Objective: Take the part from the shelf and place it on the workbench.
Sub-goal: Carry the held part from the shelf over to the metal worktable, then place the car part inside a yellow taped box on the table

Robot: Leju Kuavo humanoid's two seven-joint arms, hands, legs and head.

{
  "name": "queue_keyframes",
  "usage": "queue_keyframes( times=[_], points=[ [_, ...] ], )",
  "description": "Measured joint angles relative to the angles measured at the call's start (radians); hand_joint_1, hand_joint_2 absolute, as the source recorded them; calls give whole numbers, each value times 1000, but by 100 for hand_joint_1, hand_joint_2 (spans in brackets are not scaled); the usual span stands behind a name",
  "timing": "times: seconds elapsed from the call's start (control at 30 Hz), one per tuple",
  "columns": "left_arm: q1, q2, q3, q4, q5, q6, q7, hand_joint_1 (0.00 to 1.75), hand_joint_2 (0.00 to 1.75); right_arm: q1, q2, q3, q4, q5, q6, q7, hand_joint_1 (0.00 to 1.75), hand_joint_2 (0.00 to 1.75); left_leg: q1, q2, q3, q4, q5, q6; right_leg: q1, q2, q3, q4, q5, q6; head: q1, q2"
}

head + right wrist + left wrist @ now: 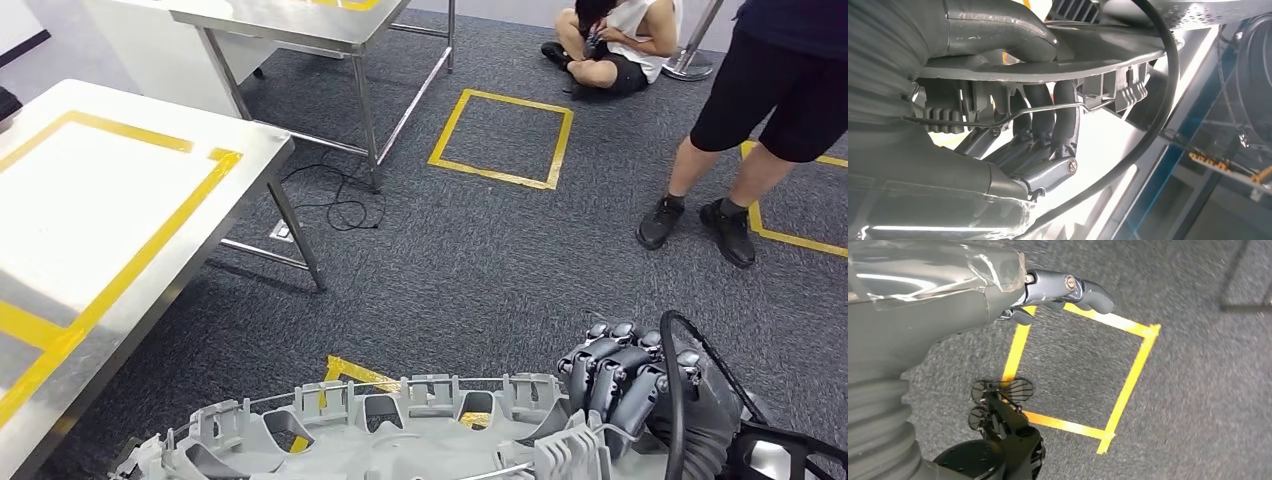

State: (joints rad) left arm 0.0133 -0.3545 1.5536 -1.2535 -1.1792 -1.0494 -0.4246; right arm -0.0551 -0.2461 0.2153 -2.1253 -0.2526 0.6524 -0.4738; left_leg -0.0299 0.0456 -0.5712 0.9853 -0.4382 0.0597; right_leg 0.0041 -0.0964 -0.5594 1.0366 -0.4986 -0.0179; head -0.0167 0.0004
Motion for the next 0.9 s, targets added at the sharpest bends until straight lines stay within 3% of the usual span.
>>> queue_keyframes(
  times=[0.07, 0.1, 0.17, 0.2, 0.23, 0.3, 0.33, 0.37, 0.43, 0.47, 0.53, 0.6, 0.67, 0.7, 0.77, 0.8, 0.87, 0.9],
  points=[
    [-7, -4, 2, 5, -1, 1, 0, 0, 175, 0, -3, 1, -1, -1, 1, 1, 175, 175, 11, -28, 13, -22, 16, -1, -7, 68, -39, 82, -36, 0, 3, 0],
    [-11, -6, 2, 9, 0, 3, 0, 0, 175, 0, -5, 1, -1, -2, 2, 2, 175, 175, 15, -43, 12, -23, 19, -1, -11, 86, -73, 146, -62, 1, 3, 0],
    [-14, -9, 2, 17, 5, 8, 3, 0, 175, -1, -7, 2, -1, -5, 4, 9, 175, 175, 22, -77, 9, -21, 21, -8, -21, 93, -125, 240, -88, 14, 4, 0],
    [-15, -10, 2, 22, 9, 12, 5, 0, 175, -2, -7, 2, -1, -8, 4, 12, 175, 175, 26, -94, 8, -19, 20, -13, -27, 94, -127, 239, -78, 27, 4, 0],
    [-14, -10, 3, 27, 14, 16, 9, 0, 175, -5, -8, 2, -1, -10, 4, 15, 175, 175, 32, -111, 7, -14, 18, -21, -34, 96, -108, 194, -53, 43, 4, 0],
    [-14, -10, 4, 33, 25, 22, 18, 0, 175, -13, -10, 4, 1, -13, 5, 18, 175, 175, 42, -141, -2, 9, 6, -42, -49, 129, -48, 65, 1, 71, 7, 0],
    [-14, -9, 4, 35, 30, 25, 21, 0, 175, -17, -11, 4, 2, -15, 5, 18, 175, 175, 44, -154, -10, 22, 0, -52, -52, 145, -28, 25, 16, 72, 9, 0],
    [-14, -8, 4, 36, 34, 26, 24, 0, 175, -20, -12, 5, 3, -17, 5, 19, 175, 175, 45, -163, -18, 32, -3, -60, -52, 158, -22, 11, 19, 66, 9, 0],
    [-12, -8, 6, 37, 39, 28, 27, 0, 175, -27, -13, 6, 6, -18, 6, 19, 175, 175, 50, -179, -30, 40, -4, -68, -47, 148, -25, 19, 17, 42, 8, 0],
    [-11, -8, 8, 38, 40, 28, 28, 0, 175, -30, -14, 7, 6, -18, 6, 20, 175, 175, 52, -171, -34, 43, -5, -71, -45, 139, -25, 19, 17, 35, 7, 0],
    [-12, -7, 11, 39, 41, 29, 29, 0, 175, -36, -14, 7, 7, -18, 6, 20, 175, 175, 53, -118, -60, 91, -30, -75, -41, 117, -22, 17, 16, 23, 3, 0],
    [-16, -7, 10, 40, 47, 29, 33, 0, 175, -37, -15, 7, 7, -21, 6, 20, 175, 175, 50, -61, -123, 212, -84, -75, -29, 94, -21, 17, 14, 15, -1, 0],
    [-18, -8, 10, 43, 57, 30, 40, 0, 175, -37, -15, 7, 7, -25, 5, 23, 175, 175, 48, -50, -182, 325, -121, -68, -17, 68, -21, 17, 10, 9, -1, 0],
    [-18, -8, 10, 44, 61, 30, 43, 0, 175, -37, -15, 7, 7, -28, 5, 25, 175, 175, 44, -49, -188, 335, -115, -61, -11, 55, -19, 17, 8, 6, -1, 0],
    [-17, -7, 12, 44, 66, 31, 48, 0, 175, -38, -15, 7, 7, -32, 4, 29, 175, 175, 28, -35, -137, 239, -58, -36, -2, 31, -11, 16, 2, -2, -1, 0],
    [-18, -5, 12, 44, 68, 33, 49, 0, 175, -37, -15, 7, 7, -33, 4, 31, 175, 175, 14, -7, -100, 171, -34, -20, 0, 19, -6, 14, -1, -4, 0, 0],
    [-22, -1, 12, 43, 70, 36, 51, 0, 175, -37, -15, 7, 7, -34, 4, 33, 175, 175, -9, 44, -52, 80, -14, 4, 1, -4, 0, 10, -5, -3, 0, 0],
    [-24, 1, 12, 43, 70, 39, 52, 0, 175, -37, -15, 7, 7, -35, 4, 34, 175, 175, -15, 55, -47, 67, -18, 9, -1, -16, 1, 7, -6, -1, 0, 0]
  ],
)
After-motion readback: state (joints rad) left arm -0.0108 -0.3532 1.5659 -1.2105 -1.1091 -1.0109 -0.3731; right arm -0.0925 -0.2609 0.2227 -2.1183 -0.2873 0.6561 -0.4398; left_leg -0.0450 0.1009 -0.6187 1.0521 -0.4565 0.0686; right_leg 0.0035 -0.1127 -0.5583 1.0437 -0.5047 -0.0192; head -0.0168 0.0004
